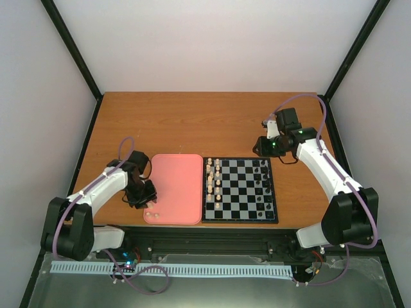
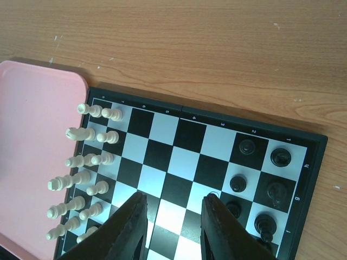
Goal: Set up the chess pieces on the board
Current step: Pick up the chess piece from the storage box.
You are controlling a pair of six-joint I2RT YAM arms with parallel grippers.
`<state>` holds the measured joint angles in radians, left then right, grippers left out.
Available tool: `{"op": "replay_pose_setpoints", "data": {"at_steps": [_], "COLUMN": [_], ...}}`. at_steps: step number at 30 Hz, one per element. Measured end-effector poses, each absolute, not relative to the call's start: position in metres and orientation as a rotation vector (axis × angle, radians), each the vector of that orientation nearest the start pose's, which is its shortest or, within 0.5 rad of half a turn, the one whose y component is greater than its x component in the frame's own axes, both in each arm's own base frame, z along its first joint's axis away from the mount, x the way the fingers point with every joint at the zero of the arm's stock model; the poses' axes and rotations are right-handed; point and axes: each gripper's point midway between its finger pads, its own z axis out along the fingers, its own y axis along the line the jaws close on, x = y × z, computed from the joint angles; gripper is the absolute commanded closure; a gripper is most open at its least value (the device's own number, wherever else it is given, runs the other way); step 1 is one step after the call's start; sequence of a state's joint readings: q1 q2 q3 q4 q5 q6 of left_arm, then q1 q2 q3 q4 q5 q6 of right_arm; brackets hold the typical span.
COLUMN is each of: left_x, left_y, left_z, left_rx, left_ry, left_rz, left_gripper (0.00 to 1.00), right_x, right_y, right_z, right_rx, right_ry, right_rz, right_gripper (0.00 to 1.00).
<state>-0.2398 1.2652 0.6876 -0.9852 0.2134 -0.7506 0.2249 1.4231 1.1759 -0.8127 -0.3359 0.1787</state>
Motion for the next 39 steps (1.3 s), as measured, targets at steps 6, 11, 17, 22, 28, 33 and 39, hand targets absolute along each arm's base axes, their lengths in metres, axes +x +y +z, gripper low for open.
{"op": "replay_pose_setpoints", "data": {"at_steps": [6, 11, 17, 22, 28, 33, 39], "left_x": [0.169, 0.169, 0.168, 0.168, 0.169, 0.176, 0.177], "left_y": [-0.079, -0.079, -0.078, -0.079, -0.078, -0.082, -0.117], "left_z": [0.036, 0.035, 0.030, 0.030, 0.034, 0.056, 0.090], "left_rx": [-0.816, -0.817, -0.823, -0.812, -0.792, -0.731, -0.482], "left_ry": [3.123, 3.126, 3.149, 3.152, 3.154, 3.135, 3.149], "left_rz": [-0.305, -0.303, -0.285, -0.288, -0.280, -0.300, -0.348], "left_gripper": [0.63, 0.64, 0.75, 0.82, 0.83, 0.84, 0.84], "right_x": [0.327, 0.327, 0.327, 0.328, 0.328, 0.328, 0.331], "right_y": [0.135, 0.135, 0.133, 0.131, 0.130, 0.130, 0.129], "right_z": [0.167, 0.166, 0.166, 0.165, 0.165, 0.164, 0.166], "right_rx": [-0.194, -0.202, -0.202, -0.198, -0.192, -0.188, -0.182], "right_ry": [2.645, 2.648, 2.647, 2.647, 2.648, 2.647, 2.634], "right_rz": [0.596, 0.599, 0.599, 0.597, 0.596, 0.605, 0.617], "right_gripper": [0.71, 0.71, 0.71, 0.71, 0.71, 0.71, 0.71]}}
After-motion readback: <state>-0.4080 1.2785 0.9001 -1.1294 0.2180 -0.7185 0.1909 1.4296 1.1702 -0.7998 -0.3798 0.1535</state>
